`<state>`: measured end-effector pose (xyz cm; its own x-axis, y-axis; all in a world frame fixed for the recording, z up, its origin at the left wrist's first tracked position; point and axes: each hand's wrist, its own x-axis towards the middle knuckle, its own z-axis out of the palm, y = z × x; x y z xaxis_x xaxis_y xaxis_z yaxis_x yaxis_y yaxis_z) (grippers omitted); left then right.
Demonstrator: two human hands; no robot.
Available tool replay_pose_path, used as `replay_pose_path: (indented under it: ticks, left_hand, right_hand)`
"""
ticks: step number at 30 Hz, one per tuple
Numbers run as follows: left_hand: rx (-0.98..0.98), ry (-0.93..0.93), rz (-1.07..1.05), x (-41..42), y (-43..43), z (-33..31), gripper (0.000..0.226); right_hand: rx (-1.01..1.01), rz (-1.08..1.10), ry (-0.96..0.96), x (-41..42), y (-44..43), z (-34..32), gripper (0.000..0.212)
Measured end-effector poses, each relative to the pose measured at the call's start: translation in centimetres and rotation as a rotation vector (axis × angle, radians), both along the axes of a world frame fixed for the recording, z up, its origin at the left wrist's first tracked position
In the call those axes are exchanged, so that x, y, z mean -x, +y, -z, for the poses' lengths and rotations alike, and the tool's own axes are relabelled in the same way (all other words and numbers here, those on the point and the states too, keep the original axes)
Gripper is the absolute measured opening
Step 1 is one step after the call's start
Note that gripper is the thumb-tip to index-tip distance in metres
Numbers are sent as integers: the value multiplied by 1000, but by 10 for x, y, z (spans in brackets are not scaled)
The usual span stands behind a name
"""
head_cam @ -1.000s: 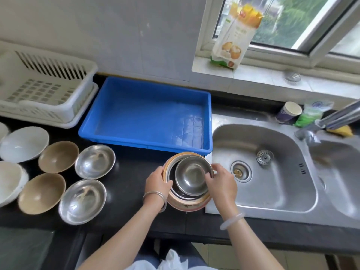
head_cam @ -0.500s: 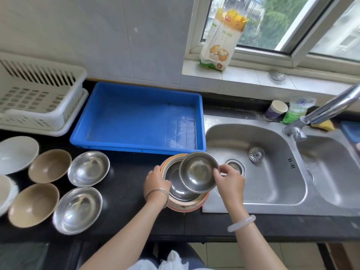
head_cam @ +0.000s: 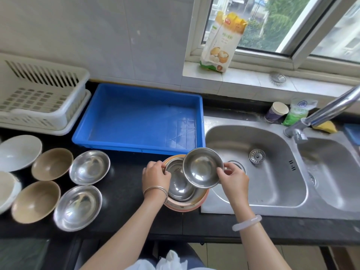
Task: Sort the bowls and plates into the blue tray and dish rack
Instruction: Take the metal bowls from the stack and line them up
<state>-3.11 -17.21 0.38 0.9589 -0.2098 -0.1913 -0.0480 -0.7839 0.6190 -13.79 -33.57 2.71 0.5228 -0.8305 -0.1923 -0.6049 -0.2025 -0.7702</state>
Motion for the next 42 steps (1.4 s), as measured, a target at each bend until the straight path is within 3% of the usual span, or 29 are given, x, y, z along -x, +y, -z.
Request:
replay_pose_path:
  ticks: [9,18,22,32,38,42]
  left_hand:
    - [205,38,-108,-11,14,-22,8]
    - [313,39,-273,-21,77,-42,10]
    - [323,79,-414,-9,116,-30,10]
    - [293,232,-689,30,160,14,13]
    - [285,250,-738,39,165,29,7]
    - [274,247,-755,39,166,36,3]
  right_hand:
    - [-116,-8,-106,-15,-7,-15,5]
    - [-263,-177,-211,-70,13,-41,14]
    - [-279,-347,-105,-109,40,-25,6]
    - [-58,-688,189,-180,105,29,3]
    - [84,-750,361,-191,116,52,22]
    - [144,-777,405,-190,124,57,14]
